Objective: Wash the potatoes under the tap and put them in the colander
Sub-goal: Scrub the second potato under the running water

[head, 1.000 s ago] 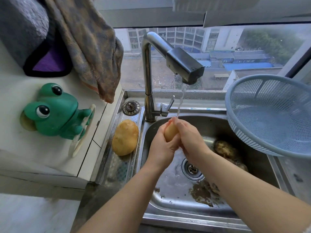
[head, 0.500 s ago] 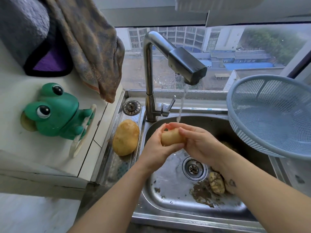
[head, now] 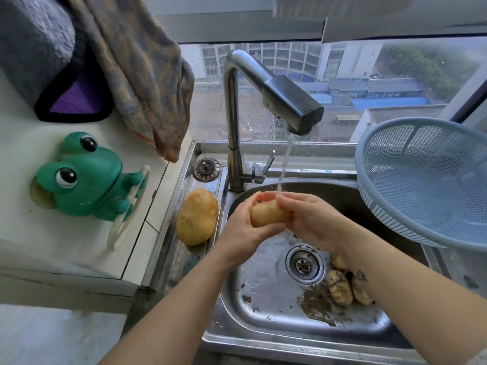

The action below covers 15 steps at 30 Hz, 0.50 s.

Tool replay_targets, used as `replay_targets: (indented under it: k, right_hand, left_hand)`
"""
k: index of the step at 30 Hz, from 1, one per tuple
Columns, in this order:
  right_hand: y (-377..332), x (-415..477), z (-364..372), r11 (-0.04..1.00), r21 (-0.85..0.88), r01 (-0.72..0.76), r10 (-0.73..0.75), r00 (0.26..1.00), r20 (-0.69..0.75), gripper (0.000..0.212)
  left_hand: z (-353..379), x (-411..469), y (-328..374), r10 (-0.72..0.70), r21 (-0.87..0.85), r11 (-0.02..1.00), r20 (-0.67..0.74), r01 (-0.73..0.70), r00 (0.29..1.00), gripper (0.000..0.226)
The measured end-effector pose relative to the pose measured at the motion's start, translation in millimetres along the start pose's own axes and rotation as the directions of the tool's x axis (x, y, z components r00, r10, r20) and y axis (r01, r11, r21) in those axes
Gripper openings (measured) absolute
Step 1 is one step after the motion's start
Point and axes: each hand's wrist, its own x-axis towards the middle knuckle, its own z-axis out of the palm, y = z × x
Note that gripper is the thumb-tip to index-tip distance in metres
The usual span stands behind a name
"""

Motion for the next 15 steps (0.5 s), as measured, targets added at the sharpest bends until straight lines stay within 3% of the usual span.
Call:
replay_targets:
  k: [3, 5, 7, 10, 13, 15]
  right_hand:
    - [-1.0, -2.5, -7.5, 0.998, 0.055, -0.032, 0.027, 0.995, 0.098, 0.036]
    - [-1.2, -2.1, -6.1, 1.000, -0.001, -0.031, 0.031, 0.996, 0.089, 0.031]
    - [-1.0, 1.3, 0.6, 0.988, -0.154, 0.001, -0.005, 1.000, -0.023, 0.024]
    - [4.7, 7.6, 12.4, 0.915, -0.397, 0.079, -0.187, 0.952, -0.243, 0.016]
    - [13.3, 13.7, 19.5, 0.877, -0.457, 0.149, -0.326, 0.882, -0.340, 0.004]
    - [15.6, 17.8, 20.0, 0.909, -0.390, 0.149, -0.309, 0.869, -0.387, 0.009]
  left_hand:
    - [-8.4, -1.0, -2.3, -0.045, -0.116, 0.992, 0.105, 0.058, 0.993, 0.074]
    - [-5.5, -1.8, -2.7, -0.047, -0.081, 0.995, 0.104, 0.056, 0.993, 0.064]
    - [2.4, -1.6, -1.1, -0.012, 0.054, 0.998, 0.001, 0.012, 1.000, 0.065]
    - [17.0, -2.7, 6.2, 0.082, 0.224, 0.974, -0.175, -0.041, 0.981, 0.076]
    - [24.2, -4.6, 12.7, 0.147, 0.276, 0.957, -0.208, -0.086, 0.967, 0.082]
    - [22.6, -5.2, 12.8, 0.184, 0.294, 0.949, -0.219, -0.115, 0.958, 0.081]
